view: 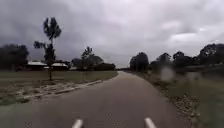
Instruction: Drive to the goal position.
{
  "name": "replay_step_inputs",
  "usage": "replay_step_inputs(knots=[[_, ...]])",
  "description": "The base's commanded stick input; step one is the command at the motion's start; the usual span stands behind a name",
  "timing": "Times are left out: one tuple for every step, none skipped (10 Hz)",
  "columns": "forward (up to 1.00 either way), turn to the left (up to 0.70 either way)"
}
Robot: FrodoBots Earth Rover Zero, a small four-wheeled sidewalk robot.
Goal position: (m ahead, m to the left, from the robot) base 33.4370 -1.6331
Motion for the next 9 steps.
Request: replay_step_inputs(knots=[[0.84,0.14],[0.84,0.1],[0.84,0.06],[0.84,0.03],[0.84,0.03],[0.84,0.03],[0.84,0.03],[0.84,0.03],[0.84,-0.03]])
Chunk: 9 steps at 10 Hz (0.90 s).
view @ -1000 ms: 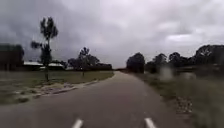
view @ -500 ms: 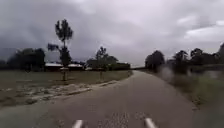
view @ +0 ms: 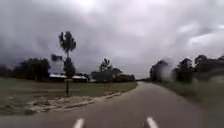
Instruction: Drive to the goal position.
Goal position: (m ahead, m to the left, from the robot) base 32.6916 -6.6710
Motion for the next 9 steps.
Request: replay_step_inputs(knots=[[0.84,-0.14],[0.84,-0.33],[0.84,-0.33],[0.84,-0.33],[0.84,-0.33],[0.84,-0.33],[0.84,-0.31],[0.84,-0.22],[0.84,-0.13]])
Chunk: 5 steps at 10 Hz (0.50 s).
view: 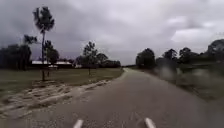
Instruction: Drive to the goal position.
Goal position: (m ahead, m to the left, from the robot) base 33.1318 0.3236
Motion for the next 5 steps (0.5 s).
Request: replay_step_inputs(knots=[[0.84,-0.05],[0.84,0.03],[0.84,0.01],[0.84,-0.18],[0.84,-0.15]])
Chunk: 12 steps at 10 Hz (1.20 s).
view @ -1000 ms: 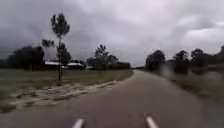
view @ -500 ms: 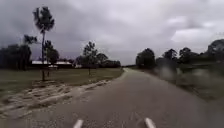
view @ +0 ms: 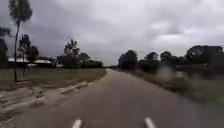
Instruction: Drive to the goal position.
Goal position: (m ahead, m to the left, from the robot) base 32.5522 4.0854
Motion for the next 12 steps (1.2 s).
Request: replay_step_inputs(knots=[[0.84,-0.09],[0.84,-0.03],[0.84,0.02],[0.84,0.03],[0.84,0.03],[0.84,0.03],[0.84,0.03],[0.84,0.03],[0.84,0.03],[0.84,0.03],[0.84,0.03],[0.84,0.03]])
